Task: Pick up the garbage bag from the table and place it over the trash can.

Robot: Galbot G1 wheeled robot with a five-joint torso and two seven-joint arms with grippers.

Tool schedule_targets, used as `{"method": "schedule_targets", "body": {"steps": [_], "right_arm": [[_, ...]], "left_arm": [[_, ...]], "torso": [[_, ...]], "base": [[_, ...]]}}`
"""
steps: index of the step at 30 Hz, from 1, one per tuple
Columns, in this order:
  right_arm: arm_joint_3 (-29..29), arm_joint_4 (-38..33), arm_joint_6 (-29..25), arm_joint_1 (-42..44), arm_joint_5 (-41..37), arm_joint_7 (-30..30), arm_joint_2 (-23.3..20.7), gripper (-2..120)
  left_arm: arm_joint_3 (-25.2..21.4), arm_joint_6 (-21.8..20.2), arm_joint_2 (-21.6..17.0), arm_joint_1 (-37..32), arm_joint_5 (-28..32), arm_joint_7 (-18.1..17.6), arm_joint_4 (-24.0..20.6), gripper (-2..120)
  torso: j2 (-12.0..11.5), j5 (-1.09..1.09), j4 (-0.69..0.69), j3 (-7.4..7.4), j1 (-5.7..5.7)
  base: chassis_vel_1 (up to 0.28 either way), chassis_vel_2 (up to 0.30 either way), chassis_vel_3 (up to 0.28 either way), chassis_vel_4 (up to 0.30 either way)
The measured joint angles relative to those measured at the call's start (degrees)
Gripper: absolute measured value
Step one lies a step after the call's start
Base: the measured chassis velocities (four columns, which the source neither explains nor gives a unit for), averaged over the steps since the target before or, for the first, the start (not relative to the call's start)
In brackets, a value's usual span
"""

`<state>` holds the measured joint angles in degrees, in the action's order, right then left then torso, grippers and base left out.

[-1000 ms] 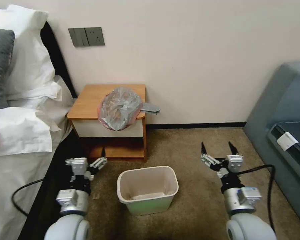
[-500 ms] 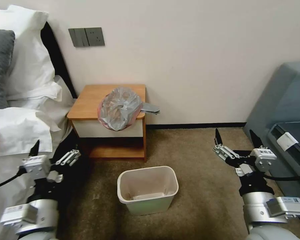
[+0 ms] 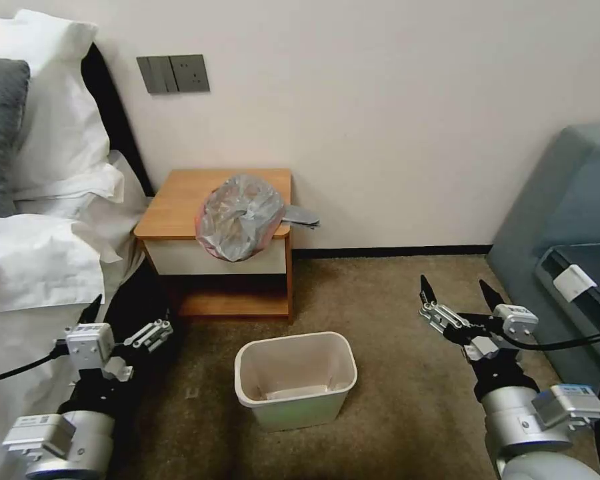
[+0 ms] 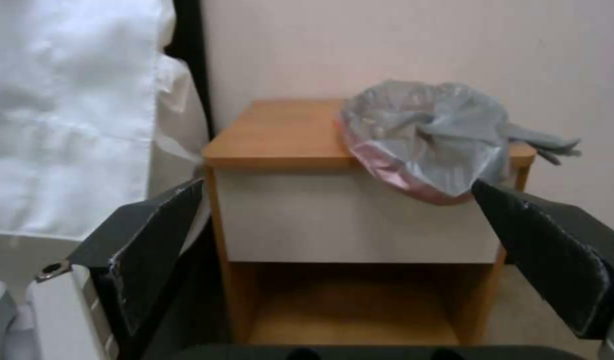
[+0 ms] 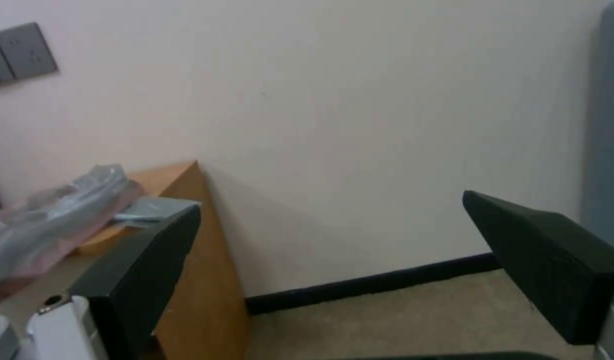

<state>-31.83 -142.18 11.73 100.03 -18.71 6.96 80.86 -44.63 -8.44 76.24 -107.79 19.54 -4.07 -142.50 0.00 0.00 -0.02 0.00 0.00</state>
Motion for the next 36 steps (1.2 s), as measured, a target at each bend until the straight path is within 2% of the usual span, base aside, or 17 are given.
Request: {"method": "schedule_targets", "body": {"steps": [1, 7, 19, 36], "right_arm": [[0.0, 0.0, 0.0, 0.0, 0.0, 0.0, 0.0, 100], [1.0, 3.1, 0.5, -4.2, -11.6, 0.4, -3.1, 100], [1.4, 4.3, 0.8, -5.8, -16.1, 0.6, -4.0, 100], [4.6, 11.8, 2.7, -17.0, -41.7, 1.9, -6.2, 100]], "left_arm": [[0.0, 0.0, 0.0, 0.0, 0.0, 0.0, 0.0, 100], [-0.2, -0.8, 0.2, -1.2, 0.7, -0.7, -0.7, 100], [-0.3, -0.1, 1.3, -1.9, -0.9, -0.7, -0.7, 100], [-0.3, 1.1, 2.6, -2.2, -2.2, -0.3, -0.7, 100]], "torso": [[0.0, 0.00, 0.00, 0.00, 0.00], [0.0, 0.00, 0.02, 0.00, 0.00], [0.0, 0.00, 0.01, 0.00, 0.00], [0.0, 0.00, 0.01, 0.00, -0.01]], "base": [[0.000, 0.000, 0.000, 0.000], [0.000, 0.000, 0.000, 0.000], [0.000, 0.000, 0.000, 0.000], [0.000, 0.000, 0.000, 0.000]]}}
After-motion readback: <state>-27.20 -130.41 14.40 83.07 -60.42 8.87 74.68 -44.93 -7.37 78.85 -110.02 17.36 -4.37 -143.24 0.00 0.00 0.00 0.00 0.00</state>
